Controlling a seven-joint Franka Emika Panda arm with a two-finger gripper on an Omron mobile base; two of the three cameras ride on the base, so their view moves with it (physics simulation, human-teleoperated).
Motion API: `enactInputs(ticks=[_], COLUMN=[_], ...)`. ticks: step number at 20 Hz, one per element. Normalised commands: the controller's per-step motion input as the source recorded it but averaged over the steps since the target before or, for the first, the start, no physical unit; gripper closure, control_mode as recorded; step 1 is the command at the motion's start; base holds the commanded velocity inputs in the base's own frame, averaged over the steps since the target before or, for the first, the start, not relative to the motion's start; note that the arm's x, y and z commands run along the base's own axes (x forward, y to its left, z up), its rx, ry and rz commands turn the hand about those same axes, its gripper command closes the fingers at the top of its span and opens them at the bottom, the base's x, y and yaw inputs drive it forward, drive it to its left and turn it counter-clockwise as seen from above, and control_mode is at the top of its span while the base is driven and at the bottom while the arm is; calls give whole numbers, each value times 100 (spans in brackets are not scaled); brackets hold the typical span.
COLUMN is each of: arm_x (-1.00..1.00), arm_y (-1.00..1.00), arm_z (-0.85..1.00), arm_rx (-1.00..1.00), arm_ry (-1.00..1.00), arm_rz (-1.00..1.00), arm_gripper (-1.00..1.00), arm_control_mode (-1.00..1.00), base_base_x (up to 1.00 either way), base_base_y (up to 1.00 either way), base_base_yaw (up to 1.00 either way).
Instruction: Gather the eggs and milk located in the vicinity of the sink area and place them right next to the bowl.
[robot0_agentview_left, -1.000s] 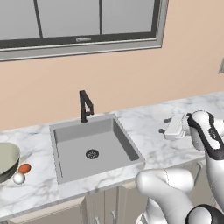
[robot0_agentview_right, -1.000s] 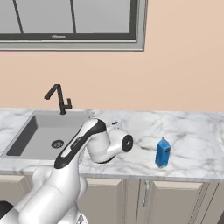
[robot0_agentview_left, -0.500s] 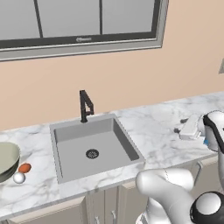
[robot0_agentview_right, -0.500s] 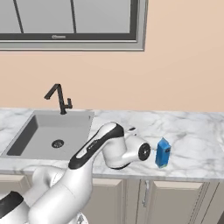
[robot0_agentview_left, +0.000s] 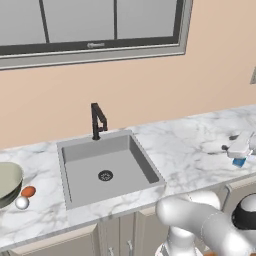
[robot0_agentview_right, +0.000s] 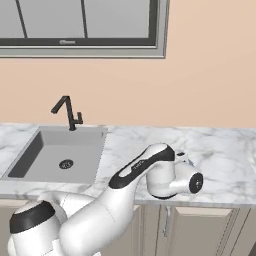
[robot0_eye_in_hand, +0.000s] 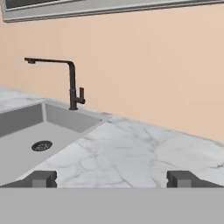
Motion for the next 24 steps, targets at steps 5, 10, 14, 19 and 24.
enactInputs(ticks=[5, 10, 14, 19, 24], arm_x=[0, 0, 0, 17, 18], arm_y=[-84, -81, -72, -40, -26], arm_z=[-1, -10, -13, -14, -19], arm_rx=[0, 0, 0, 0, 0], arm_ry=[0, 0, 0, 1, 6], arm_rz=[-6, -7, -5, 0, 0], arm_gripper=[-100, -100, -100, -100, -100], arm_control_mode=[-100, -100, -100, -100, -100], base_base_x=[0, 0, 0, 0, 0], base_base_y=[0, 0, 0, 0, 0], base_base_yaw=[0, 0, 0, 0, 0])
